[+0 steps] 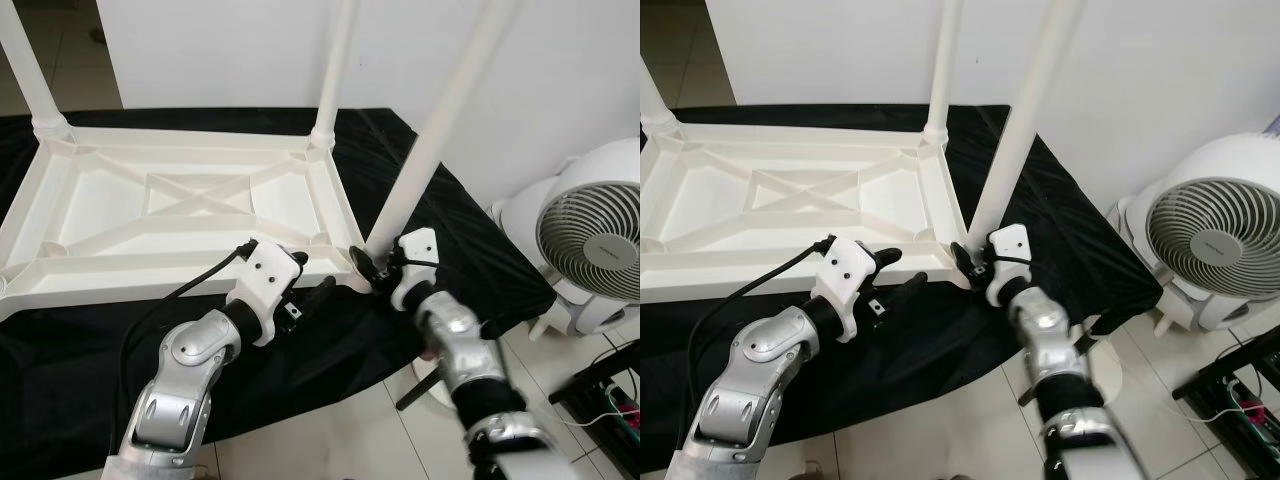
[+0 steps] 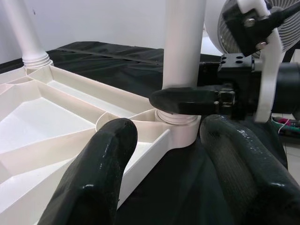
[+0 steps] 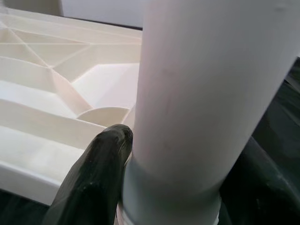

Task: Building children table

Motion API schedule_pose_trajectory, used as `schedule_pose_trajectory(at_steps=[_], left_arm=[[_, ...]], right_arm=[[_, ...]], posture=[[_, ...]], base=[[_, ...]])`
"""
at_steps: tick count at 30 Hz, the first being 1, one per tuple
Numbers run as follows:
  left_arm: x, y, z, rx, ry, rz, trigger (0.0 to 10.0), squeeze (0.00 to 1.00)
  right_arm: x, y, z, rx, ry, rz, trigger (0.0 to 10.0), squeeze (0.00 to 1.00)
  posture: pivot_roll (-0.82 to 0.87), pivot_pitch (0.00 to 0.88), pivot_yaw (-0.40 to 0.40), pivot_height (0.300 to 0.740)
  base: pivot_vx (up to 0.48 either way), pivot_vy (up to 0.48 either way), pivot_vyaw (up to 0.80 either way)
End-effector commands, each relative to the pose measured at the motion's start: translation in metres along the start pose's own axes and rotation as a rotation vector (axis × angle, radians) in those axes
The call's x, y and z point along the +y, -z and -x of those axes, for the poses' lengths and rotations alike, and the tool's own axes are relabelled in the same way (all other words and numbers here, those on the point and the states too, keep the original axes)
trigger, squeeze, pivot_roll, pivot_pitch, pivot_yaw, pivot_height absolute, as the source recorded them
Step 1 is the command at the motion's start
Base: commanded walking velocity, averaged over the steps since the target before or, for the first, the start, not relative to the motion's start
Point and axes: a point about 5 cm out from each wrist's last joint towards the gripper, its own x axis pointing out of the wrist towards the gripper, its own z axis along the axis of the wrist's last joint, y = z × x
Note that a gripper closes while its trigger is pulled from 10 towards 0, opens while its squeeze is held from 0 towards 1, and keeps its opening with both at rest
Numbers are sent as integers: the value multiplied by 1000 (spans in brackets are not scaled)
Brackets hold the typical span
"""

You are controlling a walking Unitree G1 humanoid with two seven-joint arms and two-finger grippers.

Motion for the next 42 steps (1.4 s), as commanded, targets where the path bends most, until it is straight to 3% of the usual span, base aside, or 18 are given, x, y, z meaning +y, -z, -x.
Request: schedule_pose_trajectory(at_steps=[1, 2, 3, 4, 5, 9, 12, 13, 20, 23, 25, 26, 28, 34, 42], left_arm=[[0, 1, -2, 1, -58, 12, 10000, 0], [1, 2, -3, 0, -55, 12, 10000, 0], [2, 2, -4, 0, -55, 12, 10000, 0], [2, 2, -4, 0, -55, 12, 10000, 0], [3, 2, -4, -1, -56, 12, 10000, 0], [3, 1, -6, -3, -54, 13, 10000, 0], [2, 1, -6, -5, -53, 14, 10000, 0], [3, 1, -6, -4, -56, 13, 10000, 0], [4, 1, -7, -8, -72, 22, 10000, 0], [2, -1, -10, -18, -61, 25, 10000, 0], [1, -2, -10, -19, -58, 25, 10000, 0], [1, -2, -10, -19, -55, 21, 10000, 0], [1, -2, -10, -19, -52, 15, 10000, 0], [2, -3, -10, -20, -54, 16, 10000, 0], [3, -5, -11, -23, -55, 11, 10000, 0]], right_arm=[[-3, 20, 11, 99, 77, -1, 10000, 0], [5, 23, 13, 105, 154, -44, 10000, 0], [21, 22, 11, 102, 149, -75, 10000, 0], [21, 22, 11, 102, 149, -75, 10000, 0], [33, 20, 9, 99, 136, -95, 10000, 0], [42, 12, 8, 69, 95, -56, 10000, 0], [38, 13, 10, 77, 102, -57, 10000, 0], [36, 13, 11, 84, 101, -79, 10000, 1000], [32, -1, 15, 22, 77, -89, 10000, 1000], [14, -10, 14, 8, 62, -55, 10000, 1000], [10, -12, 15, 6, 50, -44, 10000, 1000], [3, -13, 15, 14, 38, -43, 10000, 0], [-14, -13, 18, 20, -50, -38, 10000, 0], [-35, -13, 23, 33, -205, 37, 10000, 0], [-34, -16, 13, 63, -420, 67, 10000, 0]], posture=[[97, 44, -131, 740], [93, 43, -130, 740], [85, 46, -128, 740], [85, 46, -128, 740], [85, 46, -128, 740], [77, 48, -131, 740], [77, 51, -132, 740], [73, 59, -133, 740], [66, 67, -128, 740], [62, 75, -129, 740], [62, 75, -129, 740], [62, 77, -128, 740], [64, 78, -127, 740], [67, 77, -125, 740], [72, 75, -123, 740]], base=[[0, 0, 0], [0, 0, 0], [0, 0, 0], [0, 0, 0], [0, 0, 0], [0, 0, 0], [0, 0, 0], [0, 0, 0], [0, 0, 0], [0, 0, 0], [0, 0, 0], [0, 0, 0], [0, 0, 0], [0, 0, 0], [0, 0, 0]])
